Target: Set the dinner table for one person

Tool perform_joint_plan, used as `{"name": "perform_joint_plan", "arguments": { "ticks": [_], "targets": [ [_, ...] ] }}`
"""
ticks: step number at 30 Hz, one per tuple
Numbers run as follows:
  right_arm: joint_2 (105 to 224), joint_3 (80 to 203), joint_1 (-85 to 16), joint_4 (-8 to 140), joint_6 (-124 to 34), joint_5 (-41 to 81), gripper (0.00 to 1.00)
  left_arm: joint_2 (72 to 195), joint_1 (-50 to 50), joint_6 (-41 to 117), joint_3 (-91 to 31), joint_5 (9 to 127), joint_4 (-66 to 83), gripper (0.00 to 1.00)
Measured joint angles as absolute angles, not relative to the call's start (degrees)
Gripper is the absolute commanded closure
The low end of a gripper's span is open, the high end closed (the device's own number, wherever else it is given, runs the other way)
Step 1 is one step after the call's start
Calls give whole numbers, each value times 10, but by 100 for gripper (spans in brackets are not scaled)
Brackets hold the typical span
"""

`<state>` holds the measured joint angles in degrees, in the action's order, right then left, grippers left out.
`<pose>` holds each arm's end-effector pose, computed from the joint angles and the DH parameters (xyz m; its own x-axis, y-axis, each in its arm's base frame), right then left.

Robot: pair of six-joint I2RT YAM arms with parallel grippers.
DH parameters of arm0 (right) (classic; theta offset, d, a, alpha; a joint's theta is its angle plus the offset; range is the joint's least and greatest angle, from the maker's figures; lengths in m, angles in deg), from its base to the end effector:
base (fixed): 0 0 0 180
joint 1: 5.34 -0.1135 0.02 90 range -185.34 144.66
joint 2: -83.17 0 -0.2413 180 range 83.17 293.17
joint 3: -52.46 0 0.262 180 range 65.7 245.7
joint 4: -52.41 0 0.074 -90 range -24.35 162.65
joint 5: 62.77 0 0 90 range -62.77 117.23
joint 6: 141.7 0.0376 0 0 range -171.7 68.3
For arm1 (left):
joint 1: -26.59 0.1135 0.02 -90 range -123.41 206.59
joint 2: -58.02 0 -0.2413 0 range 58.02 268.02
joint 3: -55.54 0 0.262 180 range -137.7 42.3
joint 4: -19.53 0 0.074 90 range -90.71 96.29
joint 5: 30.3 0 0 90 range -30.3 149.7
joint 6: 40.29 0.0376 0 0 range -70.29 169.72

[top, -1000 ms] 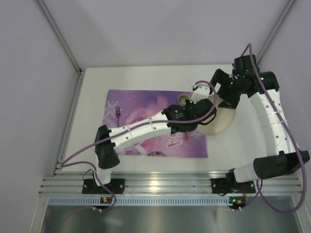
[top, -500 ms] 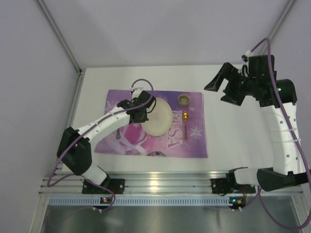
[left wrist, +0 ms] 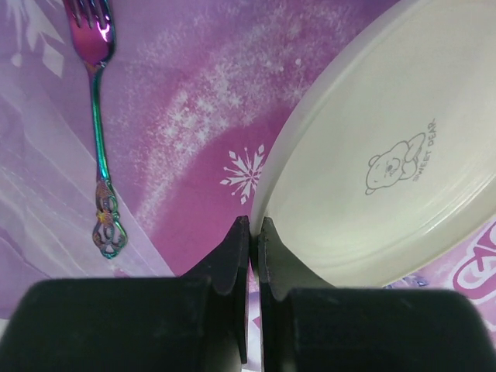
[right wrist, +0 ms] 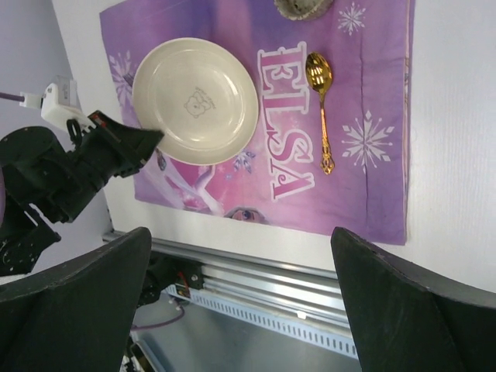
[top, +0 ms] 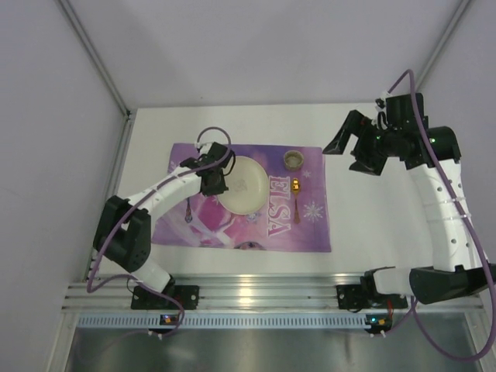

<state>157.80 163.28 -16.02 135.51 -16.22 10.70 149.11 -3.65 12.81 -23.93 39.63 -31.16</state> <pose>0.2365 0.0555 0.4205 -0.7984 0.4157 -0.4357 0.1163 0.8164 0.5657 0.2933 -0.1561 0.2052 -0.8130 -0.1788 -0.5541 -0.1912 0.9809 -0.0360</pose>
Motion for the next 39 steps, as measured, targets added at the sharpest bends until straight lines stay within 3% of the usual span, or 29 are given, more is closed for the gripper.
{"name": "perform_joint_plan", "arguments": {
  "ticks": [4, 5, 6, 9, 13, 25, 33, 39],
  "targets": [
    [1576, 1615, -159, 1356, -168, 107, 0, 1499, -28, 110, -225, 417, -297, 95],
    [1575, 1610, -159, 1355, -170, 108, 0, 1499, -26, 107, -222, 421, -295, 88],
    [1573, 1604, -157, 1356, -172, 108, 0, 1500, -23, 105, -218, 424, -293, 75],
    [1568, 1590, -157, 1354, -175, 109, 0, 1513, -19, 104, -208, 424, -294, 56],
    [1563, 1571, -157, 1356, -179, 109, 0, 1557, -16, 102, -196, 423, -307, 43],
    [1561, 1553, -156, 1353, -199, 117, 0, 1535, -11, 108, -223, 412, -347, 39],
    [1559, 1553, -155, 1350, -216, 121, 0, 1404, -10, 175, -317, 346, -349, 34],
    [1539, 1554, -155, 1323, -232, 121, 0, 1268, -5, 264, -227, 301, -245, 35]
  ]
}}
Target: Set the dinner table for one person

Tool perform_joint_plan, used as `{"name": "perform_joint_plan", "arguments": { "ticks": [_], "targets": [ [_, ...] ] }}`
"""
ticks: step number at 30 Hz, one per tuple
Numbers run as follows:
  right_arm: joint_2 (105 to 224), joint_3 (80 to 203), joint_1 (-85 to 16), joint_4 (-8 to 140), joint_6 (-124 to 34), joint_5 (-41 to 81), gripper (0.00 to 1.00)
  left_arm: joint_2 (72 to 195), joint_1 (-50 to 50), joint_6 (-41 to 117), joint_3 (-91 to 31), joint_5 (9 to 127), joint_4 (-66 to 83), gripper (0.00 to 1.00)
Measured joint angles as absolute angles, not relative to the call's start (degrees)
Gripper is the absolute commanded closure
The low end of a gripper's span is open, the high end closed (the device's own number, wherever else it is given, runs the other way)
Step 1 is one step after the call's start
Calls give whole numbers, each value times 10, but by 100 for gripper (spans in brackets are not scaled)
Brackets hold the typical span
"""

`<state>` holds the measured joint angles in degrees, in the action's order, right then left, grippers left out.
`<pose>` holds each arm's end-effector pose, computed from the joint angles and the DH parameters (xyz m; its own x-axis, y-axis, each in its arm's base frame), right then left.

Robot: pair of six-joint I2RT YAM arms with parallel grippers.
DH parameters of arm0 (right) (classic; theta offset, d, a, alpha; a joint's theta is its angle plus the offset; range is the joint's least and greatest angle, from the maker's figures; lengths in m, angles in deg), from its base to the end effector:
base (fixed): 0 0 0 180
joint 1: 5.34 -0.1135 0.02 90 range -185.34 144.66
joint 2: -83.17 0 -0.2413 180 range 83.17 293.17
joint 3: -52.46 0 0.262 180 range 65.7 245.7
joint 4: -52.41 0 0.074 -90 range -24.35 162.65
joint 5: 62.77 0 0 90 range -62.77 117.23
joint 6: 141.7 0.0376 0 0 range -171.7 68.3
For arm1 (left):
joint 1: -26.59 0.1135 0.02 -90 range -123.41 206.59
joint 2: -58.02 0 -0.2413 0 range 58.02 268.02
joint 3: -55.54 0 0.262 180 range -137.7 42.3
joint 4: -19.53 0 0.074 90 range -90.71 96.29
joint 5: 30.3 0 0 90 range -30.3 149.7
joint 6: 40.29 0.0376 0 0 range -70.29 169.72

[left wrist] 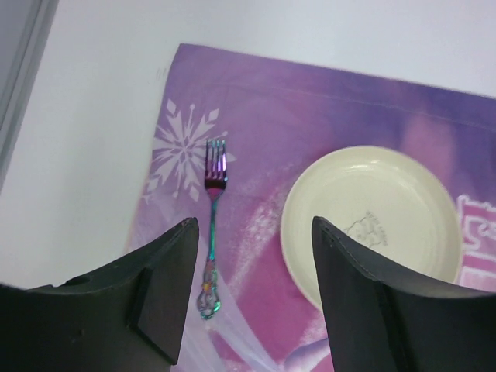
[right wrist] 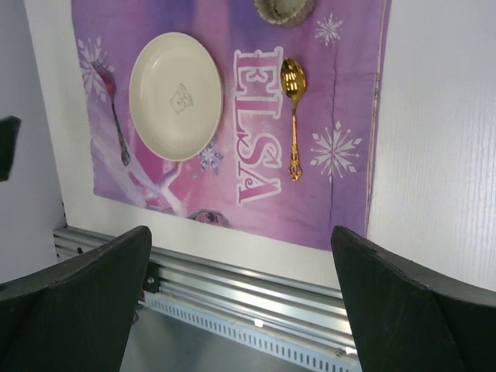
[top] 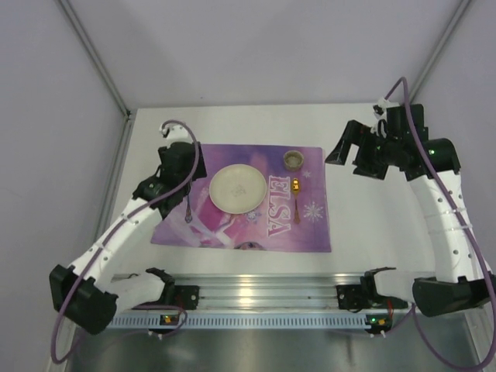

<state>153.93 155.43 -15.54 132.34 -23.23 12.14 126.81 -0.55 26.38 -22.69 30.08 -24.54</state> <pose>0.2309 0.0515 0.3994 -0.8038 0.3230 -0.4996 0.0453 0.8705 0.4900 0.2567 -0.1107 0.3208 -0.4781 -0.1418 -0.8668 -0.1685 0.9834 -0.0680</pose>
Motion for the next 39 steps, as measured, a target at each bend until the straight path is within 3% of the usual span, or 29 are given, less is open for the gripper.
{"name": "perform_joint_plan", "arguments": {
  "ticks": [8, 11, 17, 24, 31, 39],
  "targets": [
    [1479, 1560, -156, 1293, -241, 143, 0, 1010, 0, 472, 221, 295, 146, 23],
    [1446, 1546, -157, 1275, -241, 152, 0, 998, 8, 520, 312, 287, 239, 22],
    [1374, 1465, -157, 1232, -236, 156, 0, 1073, 81, 532, 349, 326, 388, 21],
    [1309, 1388, -160, 1176, -254, 163, 0, 1248, 154, 502, 354, 372, 528, 22],
    [1282, 1385, -161, 1136, -266, 160, 0, 1369, 182, 496, 285, 408, 558, 20],
    [1282, 1385, -162, 1112, -264, 147, 0, 1461, 220, 491, 239, 473, 604, 25]
  ]
}}
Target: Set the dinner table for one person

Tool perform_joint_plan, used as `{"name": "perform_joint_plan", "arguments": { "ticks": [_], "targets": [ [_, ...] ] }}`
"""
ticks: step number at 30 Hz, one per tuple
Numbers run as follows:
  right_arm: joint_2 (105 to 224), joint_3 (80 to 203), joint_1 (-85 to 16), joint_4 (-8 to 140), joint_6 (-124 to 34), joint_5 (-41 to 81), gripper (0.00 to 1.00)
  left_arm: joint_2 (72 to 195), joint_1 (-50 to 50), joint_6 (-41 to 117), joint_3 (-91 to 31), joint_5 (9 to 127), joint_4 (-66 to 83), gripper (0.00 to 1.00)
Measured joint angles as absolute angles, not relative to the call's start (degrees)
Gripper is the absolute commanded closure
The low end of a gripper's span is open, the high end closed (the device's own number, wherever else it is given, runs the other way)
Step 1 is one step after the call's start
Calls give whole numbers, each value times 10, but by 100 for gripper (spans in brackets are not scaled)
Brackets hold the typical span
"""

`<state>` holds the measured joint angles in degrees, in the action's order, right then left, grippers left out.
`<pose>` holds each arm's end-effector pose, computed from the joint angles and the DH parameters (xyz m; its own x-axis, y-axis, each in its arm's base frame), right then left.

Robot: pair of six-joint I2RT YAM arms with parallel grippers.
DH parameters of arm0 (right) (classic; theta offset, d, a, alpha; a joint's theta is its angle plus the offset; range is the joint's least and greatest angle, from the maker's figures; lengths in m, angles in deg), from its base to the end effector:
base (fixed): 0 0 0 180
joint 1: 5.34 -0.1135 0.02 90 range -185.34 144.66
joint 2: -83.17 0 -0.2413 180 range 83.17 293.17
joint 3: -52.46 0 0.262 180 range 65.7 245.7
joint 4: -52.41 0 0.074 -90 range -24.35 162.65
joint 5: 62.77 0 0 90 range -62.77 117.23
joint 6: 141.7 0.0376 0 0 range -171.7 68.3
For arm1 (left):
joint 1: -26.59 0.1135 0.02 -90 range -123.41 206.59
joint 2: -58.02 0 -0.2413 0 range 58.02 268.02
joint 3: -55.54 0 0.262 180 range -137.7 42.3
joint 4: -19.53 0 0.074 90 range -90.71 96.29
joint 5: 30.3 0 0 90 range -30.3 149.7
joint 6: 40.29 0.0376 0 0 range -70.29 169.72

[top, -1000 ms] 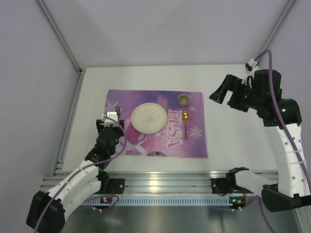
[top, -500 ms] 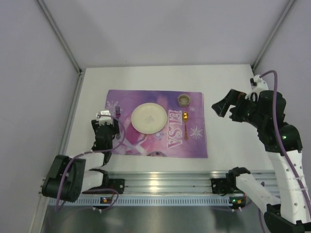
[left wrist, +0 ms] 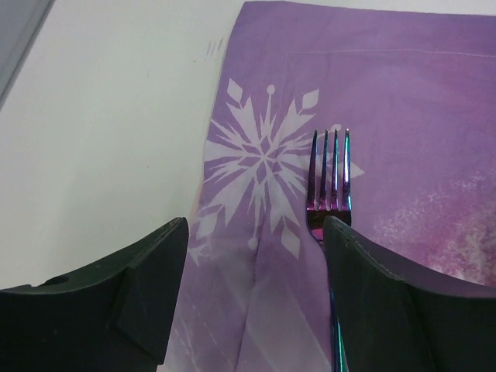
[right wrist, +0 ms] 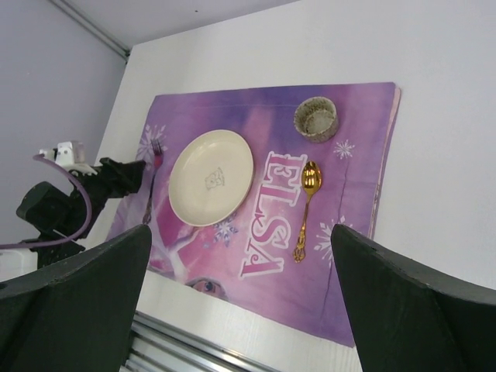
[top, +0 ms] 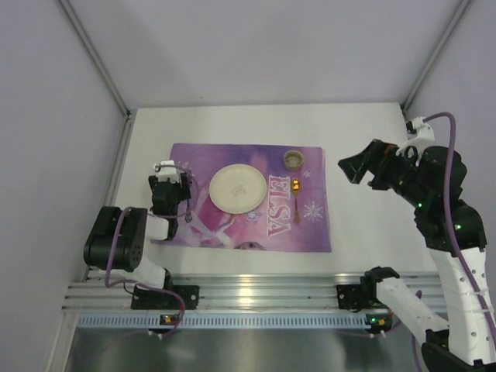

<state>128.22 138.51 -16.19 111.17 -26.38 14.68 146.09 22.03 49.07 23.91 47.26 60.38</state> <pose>0.1484 0.0368 0.4224 -0.4363 0.3414 -0.8325 -0.2217 0.8559 0.4672 0.2632 -0.0129 0.1066 -0.2664 0.0103 -0.9638 -0.1322 0.9901 0.0471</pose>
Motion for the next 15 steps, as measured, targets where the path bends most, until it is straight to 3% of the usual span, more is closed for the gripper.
{"name": "perform_joint_plan", "arguments": {
  "ticks": [1, 5, 7, 15],
  "targets": [
    [1282, 1385, -162, 1110, -263, 145, 0, 1468, 225, 489, 239, 478, 610, 19],
    [1282, 1384, -162, 1108, -257, 143, 0, 1479, 236, 481, 239, 499, 620, 17],
    [1282, 1384, -162, 1106, -255, 143, 0, 1479, 237, 481, 239, 505, 625, 1],
    [1281, 1378, -162, 1086, -238, 143, 0, 1479, 238, 479, 239, 514, 633, 1]
  ]
}}
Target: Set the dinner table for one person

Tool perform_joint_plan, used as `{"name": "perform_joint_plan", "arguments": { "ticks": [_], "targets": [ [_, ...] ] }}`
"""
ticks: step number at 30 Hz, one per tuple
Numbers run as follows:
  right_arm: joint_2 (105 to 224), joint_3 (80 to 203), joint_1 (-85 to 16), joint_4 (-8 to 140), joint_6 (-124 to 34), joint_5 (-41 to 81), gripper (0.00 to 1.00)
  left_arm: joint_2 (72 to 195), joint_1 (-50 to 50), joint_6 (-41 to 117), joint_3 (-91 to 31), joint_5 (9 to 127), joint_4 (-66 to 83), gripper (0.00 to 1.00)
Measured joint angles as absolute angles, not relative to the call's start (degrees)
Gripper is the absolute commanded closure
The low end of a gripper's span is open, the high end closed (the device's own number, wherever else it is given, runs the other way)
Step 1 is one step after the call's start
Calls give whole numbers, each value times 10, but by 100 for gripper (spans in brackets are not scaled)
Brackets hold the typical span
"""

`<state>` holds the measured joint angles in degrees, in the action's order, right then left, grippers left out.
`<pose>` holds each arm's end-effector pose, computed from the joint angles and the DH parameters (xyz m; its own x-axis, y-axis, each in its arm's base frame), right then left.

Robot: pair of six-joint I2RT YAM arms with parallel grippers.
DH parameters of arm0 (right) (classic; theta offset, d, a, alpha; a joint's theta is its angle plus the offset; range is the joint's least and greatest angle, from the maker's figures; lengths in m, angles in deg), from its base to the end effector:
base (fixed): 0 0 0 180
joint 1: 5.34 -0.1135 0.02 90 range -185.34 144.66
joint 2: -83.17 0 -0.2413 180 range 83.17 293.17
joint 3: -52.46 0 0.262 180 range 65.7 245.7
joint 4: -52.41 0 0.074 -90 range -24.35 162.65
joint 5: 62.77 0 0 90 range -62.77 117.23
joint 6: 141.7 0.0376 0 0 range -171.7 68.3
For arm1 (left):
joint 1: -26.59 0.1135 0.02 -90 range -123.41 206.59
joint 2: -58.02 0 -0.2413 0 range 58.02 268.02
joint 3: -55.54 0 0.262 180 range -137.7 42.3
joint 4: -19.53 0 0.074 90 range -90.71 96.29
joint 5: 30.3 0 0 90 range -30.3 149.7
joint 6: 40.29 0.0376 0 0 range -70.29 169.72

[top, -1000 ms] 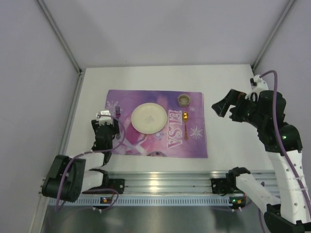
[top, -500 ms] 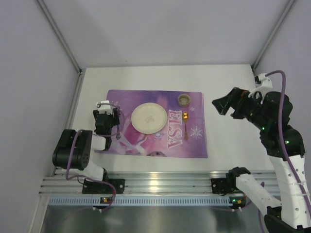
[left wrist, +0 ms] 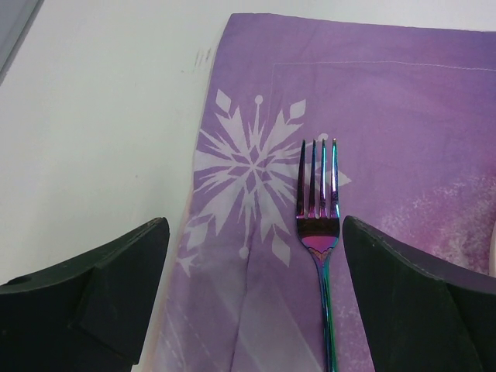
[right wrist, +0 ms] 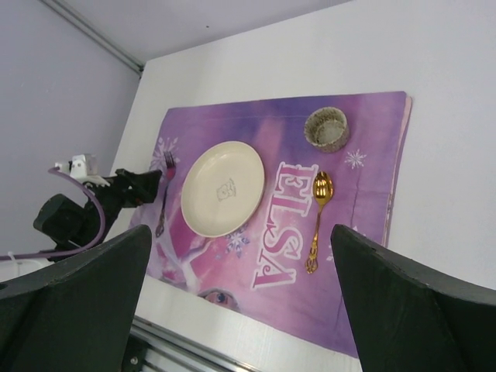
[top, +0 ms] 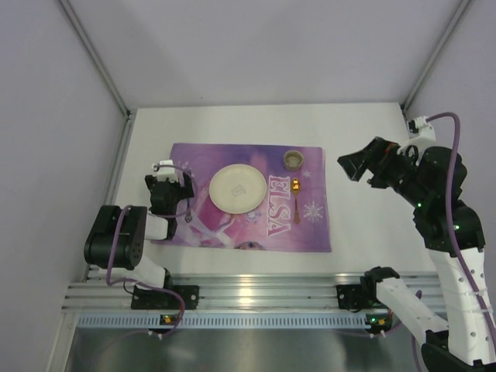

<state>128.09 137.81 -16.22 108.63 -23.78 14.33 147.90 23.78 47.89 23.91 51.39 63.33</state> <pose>0.1507 0.0375 0.4237 -0.4210 0.3838 -0.8218 -0.2239 0.8340 0.5042 0.2650 -0.0076 0.1043 -0.2462 -0.0194 -0.9690 -0.0991 0.9951 0.0053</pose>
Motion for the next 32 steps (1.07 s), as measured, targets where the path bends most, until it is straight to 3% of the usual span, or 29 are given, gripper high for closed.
{"name": "perform_joint_plan", "arguments": {
  "ticks": [32],
  "targets": [
    [1205, 1222, -162, 894, -165, 62, 0, 1479, 238, 479, 239, 514, 634, 1]
  ]
}}
